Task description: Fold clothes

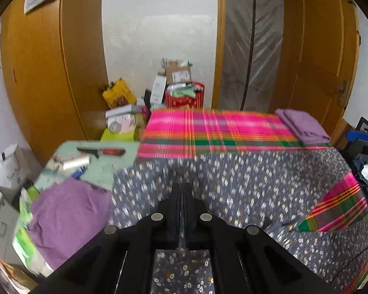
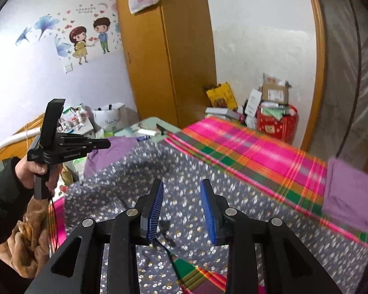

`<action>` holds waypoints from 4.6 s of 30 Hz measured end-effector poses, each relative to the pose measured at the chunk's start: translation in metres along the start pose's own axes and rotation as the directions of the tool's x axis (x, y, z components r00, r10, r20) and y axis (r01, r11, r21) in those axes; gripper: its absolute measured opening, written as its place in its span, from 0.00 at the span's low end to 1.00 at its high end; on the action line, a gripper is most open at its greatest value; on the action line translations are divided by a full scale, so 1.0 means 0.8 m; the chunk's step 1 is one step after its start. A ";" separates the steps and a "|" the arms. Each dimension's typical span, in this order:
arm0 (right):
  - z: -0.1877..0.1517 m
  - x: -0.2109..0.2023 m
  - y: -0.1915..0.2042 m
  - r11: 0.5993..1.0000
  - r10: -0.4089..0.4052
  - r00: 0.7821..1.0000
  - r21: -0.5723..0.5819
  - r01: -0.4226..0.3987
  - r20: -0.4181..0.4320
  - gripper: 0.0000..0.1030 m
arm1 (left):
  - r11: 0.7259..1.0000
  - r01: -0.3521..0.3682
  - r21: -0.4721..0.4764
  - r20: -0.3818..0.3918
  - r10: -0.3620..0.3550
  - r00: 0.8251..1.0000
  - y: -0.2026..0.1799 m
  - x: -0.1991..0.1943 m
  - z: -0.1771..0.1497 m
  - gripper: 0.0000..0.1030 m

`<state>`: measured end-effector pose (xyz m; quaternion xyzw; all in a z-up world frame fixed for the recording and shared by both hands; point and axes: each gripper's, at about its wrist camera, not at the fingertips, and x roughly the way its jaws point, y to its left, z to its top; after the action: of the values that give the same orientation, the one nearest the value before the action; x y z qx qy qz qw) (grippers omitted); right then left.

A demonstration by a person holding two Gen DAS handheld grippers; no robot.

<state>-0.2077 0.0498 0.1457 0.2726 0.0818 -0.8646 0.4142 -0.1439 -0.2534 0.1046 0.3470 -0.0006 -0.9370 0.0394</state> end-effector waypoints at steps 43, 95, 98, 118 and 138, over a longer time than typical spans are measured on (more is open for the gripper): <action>-0.040 0.271 -0.144 0.987 0.107 0.940 -0.081 -0.140 -0.323 0.40 | 0.978 0.129 0.163 -0.212 -0.093 0.973 0.040 0.249 0.029 0.27; -0.019 0.186 -0.080 0.973 0.026 0.983 -0.222 -0.066 -0.181 0.04 | 0.958 0.163 0.238 0.008 -0.169 0.986 0.014 0.149 0.024 0.02; -0.024 0.153 -0.054 0.969 0.014 0.988 -0.242 -0.052 -0.154 0.04 | 0.963 0.173 0.206 0.052 -0.188 0.981 0.015 0.110 0.013 0.02; -0.192 0.050 0.080 0.978 0.003 0.962 -0.201 -0.060 -0.272 0.05 | 0.972 0.236 0.010 0.024 -0.236 0.971 -0.023 -0.034 -0.185 0.02; -0.233 0.021 0.001 0.897 0.141 0.965 0.441 -0.029 -0.222 0.36 | 0.844 0.154 -0.513 0.015 -0.171 0.985 0.056 -0.049 -0.265 0.30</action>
<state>-0.1402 0.1062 -0.0194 0.4674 -0.0735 -0.8008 0.3673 0.0271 -0.2900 -0.0295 0.3374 0.2785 -0.8978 0.0506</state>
